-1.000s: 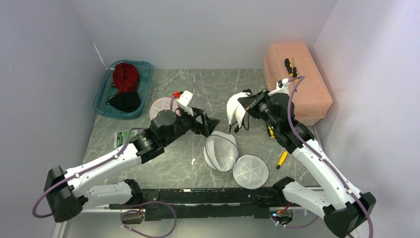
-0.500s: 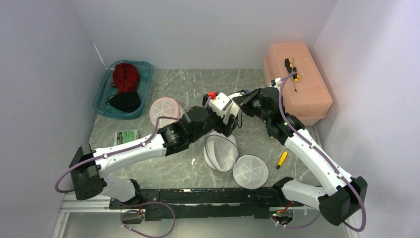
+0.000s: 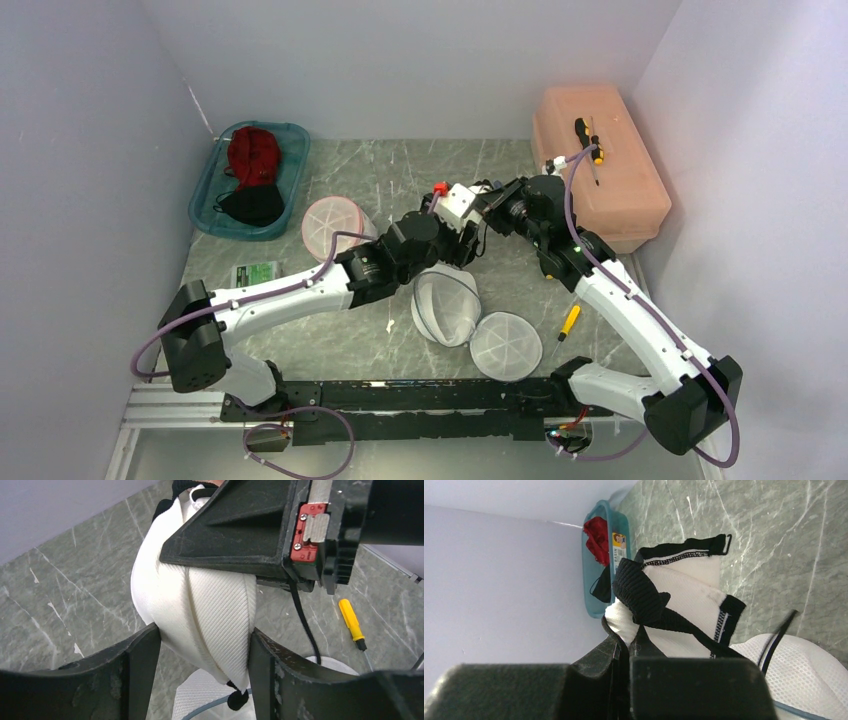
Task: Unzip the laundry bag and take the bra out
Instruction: Pick up the bra from the laundry bag.
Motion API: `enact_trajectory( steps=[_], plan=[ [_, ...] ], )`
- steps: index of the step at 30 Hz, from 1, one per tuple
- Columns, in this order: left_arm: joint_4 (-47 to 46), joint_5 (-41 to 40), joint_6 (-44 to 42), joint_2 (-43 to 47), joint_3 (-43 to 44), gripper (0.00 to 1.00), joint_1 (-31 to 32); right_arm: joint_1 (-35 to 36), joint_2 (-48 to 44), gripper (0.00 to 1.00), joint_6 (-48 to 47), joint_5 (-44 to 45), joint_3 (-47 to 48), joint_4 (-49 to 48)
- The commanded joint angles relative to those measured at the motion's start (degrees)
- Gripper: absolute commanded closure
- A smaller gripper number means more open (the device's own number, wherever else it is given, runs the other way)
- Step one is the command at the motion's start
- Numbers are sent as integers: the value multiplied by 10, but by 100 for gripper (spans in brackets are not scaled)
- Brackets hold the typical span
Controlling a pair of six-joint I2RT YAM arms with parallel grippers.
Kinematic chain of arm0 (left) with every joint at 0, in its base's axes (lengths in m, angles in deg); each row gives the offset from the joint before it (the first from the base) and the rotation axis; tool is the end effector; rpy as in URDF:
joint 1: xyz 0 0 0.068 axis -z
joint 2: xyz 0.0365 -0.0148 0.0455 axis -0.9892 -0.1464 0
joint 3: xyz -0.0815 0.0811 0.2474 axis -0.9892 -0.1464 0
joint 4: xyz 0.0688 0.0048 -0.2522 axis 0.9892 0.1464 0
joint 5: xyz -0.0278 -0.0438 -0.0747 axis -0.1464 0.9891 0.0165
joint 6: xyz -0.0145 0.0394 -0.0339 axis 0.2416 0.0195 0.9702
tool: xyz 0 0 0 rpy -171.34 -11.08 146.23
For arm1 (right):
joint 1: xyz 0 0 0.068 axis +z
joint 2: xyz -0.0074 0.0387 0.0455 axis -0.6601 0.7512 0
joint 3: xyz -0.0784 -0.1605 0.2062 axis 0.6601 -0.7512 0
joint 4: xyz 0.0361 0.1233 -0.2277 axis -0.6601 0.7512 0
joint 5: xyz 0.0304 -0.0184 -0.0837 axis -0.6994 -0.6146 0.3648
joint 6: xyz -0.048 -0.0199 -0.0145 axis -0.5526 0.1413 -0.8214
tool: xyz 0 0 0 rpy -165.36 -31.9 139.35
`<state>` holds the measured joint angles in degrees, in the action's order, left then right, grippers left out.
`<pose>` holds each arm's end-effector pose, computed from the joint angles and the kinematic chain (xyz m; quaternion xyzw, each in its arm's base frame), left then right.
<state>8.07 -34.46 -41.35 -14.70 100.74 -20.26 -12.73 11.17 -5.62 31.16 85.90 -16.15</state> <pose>0.1791 -0.3013 0.3399 0.2519 0.7360 -0.2300 0.5847 0.2197 0.1175 0.3540 0.2828 0.7713 0.4062 0.4001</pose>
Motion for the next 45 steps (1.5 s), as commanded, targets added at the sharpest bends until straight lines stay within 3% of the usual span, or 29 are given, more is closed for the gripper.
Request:
enact_trajectory(
  steps=[1,3,9,11,20,21,29,38,41,45],
  plan=[
    [-13,-5,7,0,10,40,-4,2,-14,100,12,-13,26,-29],
    [-14,-4,9,-2,10,47,-4,2,-14,100,13,-17,25,-32],
    [-24,-11,7,3,2,82,-3,2,-16,100,7,-28,20,-39],
    [-26,-15,7,4,2,96,-4,2,-18,95,3,-35,18,-43],
    [-60,-25,-1,25,-24,97,-4,0,-24,20,-51,-97,32,-28],
    [-63,-29,-3,28,-29,97,-4,1,-24,3,-63,-106,40,-21],
    [-61,-55,-9,59,-49,97,-8,0,-53,0,-211,-171,84,57],
    [-41,-13,58,106,-64,97,-69,0,-82,0,-347,-216,131,179],
    [-26,-5,76,121,-60,97,-87,0,-110,0,-367,-196,117,189],
    [22,19,114,147,-47,97,-146,0,-218,0,-385,-119,30,123]
  ],
)
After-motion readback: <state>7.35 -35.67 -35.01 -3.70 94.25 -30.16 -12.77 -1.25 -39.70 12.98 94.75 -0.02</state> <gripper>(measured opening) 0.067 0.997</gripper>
